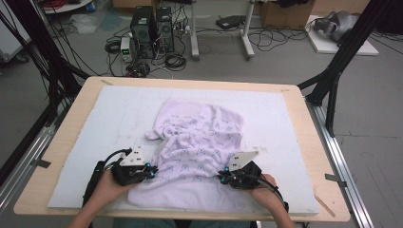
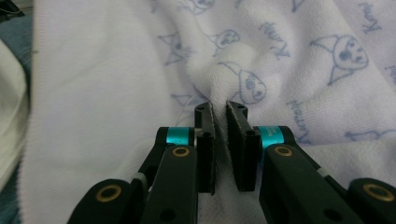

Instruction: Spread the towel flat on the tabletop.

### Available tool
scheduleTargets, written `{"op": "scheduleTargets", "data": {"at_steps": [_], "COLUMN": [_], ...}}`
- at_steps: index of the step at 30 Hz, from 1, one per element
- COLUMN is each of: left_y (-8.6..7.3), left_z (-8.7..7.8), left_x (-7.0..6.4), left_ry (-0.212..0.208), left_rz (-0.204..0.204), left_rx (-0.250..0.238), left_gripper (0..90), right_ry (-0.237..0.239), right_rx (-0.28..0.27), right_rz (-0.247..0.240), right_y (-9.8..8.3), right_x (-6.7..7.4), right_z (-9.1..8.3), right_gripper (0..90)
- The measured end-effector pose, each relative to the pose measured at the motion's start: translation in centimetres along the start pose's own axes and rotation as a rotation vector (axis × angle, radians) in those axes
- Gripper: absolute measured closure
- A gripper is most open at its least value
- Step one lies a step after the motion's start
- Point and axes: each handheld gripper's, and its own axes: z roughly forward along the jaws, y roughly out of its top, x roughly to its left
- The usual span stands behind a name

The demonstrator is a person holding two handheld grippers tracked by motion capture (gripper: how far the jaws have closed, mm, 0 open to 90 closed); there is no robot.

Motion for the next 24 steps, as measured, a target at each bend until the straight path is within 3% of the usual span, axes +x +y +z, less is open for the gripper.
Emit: {"op": "scheduleTargets", "data": {"at_steps": [3, 8, 12, 13, 14, 17, 21, 22, 24], "left_y": [-0.4, -0.2, 0.4, 0.6, 0.8, 1.0, 0.9, 0.9, 1.0], "left_z": [-1.7, -5.2, -7.3, -7.5, -7.4, -6.2, -3.1, -2.2, -0.6], "left_x": [-1.2, -3.7, -5.4, -5.4, -5.2, -3.4, -0.8, -0.2, 0.7], "left_ry": [0.009, 0.022, 0.012, 0.021, 0.032, 0.05, 0.059, 0.066, 0.078], "left_rz": [-0.01, 0.015, 0.045, 0.043, 0.041, 0.024, -0.001, -0.003, -0.006], "left_rx": [-0.021, -0.046, -0.069, -0.073, -0.075, -0.084, -0.088, -0.06, -0.028], "left_gripper": [86.1, 86.1, 84.6, 78.4, 68.7, 64.3, 69.0, 71.2, 72.2], "right_ry": [0.013, 0.039, 0.115, 0.124, 0.113, 0.043, -0.05, -0.072, -0.074], "right_rx": [-0.021, -0.051, -0.096, -0.113, -0.118, -0.11, -0.066, -0.044, -0.033], "right_rz": [-0.003, -0.031, -0.059, -0.075, -0.083, -0.087, -0.079, -0.07, -0.031], "right_y": [-0.1, 0.4, 1.0, 1.2, 1.4, 2.0, 2.3, 2.2, 1.6], "right_x": [0.9, 2.4, 4.3, 4.6, 4.7, 3.8, 1.4, 0.7, -0.8], "right_z": [-1.0, -3.4, -5.5, -6.0, -6.3, -6.5, -5.1, -4.5, -3.1], "right_gripper": [82.3, 82.3, 79.5, 75.7, 72.4, 65.7, 62.2, 61.9, 61.3]}}
